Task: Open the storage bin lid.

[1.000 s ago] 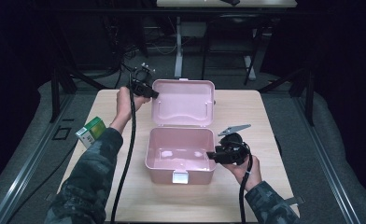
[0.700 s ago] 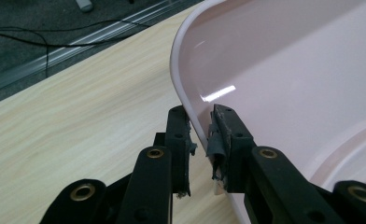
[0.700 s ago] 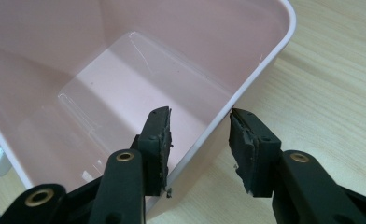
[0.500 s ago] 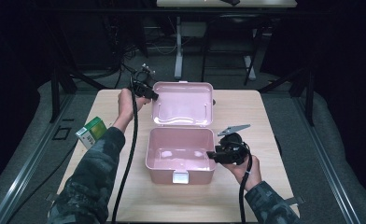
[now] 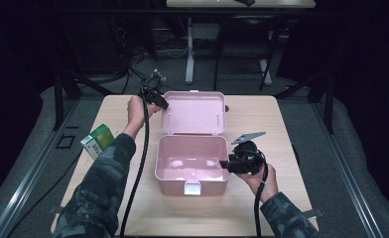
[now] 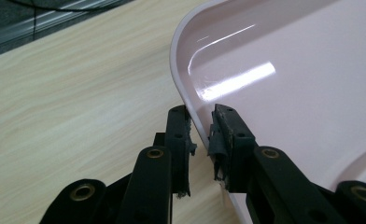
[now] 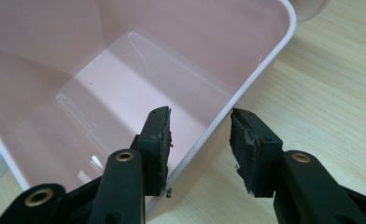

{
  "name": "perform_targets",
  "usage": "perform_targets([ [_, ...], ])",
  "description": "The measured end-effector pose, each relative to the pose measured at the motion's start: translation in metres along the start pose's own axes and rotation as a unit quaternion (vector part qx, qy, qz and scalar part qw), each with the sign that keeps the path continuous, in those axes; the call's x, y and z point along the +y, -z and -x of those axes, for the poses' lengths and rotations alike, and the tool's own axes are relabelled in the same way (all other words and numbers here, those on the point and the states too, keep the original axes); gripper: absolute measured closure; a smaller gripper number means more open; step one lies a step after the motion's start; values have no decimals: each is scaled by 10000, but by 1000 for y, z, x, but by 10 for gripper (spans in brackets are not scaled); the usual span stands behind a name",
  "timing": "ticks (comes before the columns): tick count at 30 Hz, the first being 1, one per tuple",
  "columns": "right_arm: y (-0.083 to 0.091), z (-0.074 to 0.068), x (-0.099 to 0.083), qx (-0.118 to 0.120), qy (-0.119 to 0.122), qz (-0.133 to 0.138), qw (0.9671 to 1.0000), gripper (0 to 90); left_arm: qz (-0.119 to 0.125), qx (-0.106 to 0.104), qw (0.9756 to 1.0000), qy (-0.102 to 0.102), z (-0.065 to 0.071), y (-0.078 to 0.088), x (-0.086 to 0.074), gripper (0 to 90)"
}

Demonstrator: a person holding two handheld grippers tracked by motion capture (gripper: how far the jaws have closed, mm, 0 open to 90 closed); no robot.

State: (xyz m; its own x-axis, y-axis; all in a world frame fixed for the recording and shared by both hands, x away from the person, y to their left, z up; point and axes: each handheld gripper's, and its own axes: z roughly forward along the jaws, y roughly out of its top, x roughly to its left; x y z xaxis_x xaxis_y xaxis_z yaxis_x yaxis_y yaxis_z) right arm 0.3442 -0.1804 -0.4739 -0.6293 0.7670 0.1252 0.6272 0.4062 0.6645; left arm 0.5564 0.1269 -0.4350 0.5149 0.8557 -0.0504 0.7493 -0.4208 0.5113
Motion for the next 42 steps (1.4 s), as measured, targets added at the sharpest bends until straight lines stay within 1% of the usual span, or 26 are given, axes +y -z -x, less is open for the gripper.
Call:
perform_targets([
  [4, -1, 0, 0, -14, 13, -17, 10000, 584, -182, -30, 9998, 91, -3, -16, -6, 761],
  [6, -1, 0, 0, -17, 12, -18, 10000, 585, -227, -96, 9995, 178, -5, -22, -9, 760],
  [7, -1, -1, 0, -22, 10, -19, 10000, 587, -185, -127, 9994, 249, -6, -23, -10, 760],
  [11, -1, 0, 0, -40, 17, -16, 10000, 587, -224, -91, 9995, 204, -5, -24, -9, 759],
  [14, -1, 0, 0, -60, 30, -22, 10000, 587, -224, -114, 9994, 243, -6, -26, -10, 754],
  [17, -1, 0, 0, -50, 6, -2, 10000, 586, -176, -92, 9996, 206, -6, -28, -12, 744],
  [19, -2, 0, 1, -53, 14, -3, 10000, 585, -150, -143, 9995, 248, -7, -28, -13, 742],
  [21, -2, 0, 1, -44, -18, 10, 10000, 586, -157, -129, 9996, 219, -7, -29, -12, 741],
  [23, -2, 1, 2, -58, 3, 18, 10000, 587, -177, -91, 9996, 203, -7, -29, -12, 741],
  [26, -4, 1, 4, -100, 46, 22, 9999, 586, -200, -58, 9995, 241, -9, -31, -12, 741],
  [29, -5, 4, 6, -80, 38, 35, 10000, 587, -172, -56, 9993, 316, -11, -31, -14, 739],
  [30, -6, 5, 7, -71, 72, 42, 9999, 587, -164, -49, 9994, 310, -12, -31, -14, 739],
  [31, -6, 5, 7, -61, 56, 54, 10000, 587, -146, -72, 9994, 319, -13, -30, -14, 737],
  [36, -7, 5, 9, -88, 90, 63, 9999, 586, -156, -56, 9993, 347, -14, -31, -15, 734],
  [38, -7, 6, 9, -75, 68, 89, 9999, 587, -166, -71, 9992, 346, -14, -30, -15, 730],
  [42, -7, 5, 8, -103, 109, 57, 9999, 583, -141, -140, 9992, 350, -15, -28, -16, 716],
])
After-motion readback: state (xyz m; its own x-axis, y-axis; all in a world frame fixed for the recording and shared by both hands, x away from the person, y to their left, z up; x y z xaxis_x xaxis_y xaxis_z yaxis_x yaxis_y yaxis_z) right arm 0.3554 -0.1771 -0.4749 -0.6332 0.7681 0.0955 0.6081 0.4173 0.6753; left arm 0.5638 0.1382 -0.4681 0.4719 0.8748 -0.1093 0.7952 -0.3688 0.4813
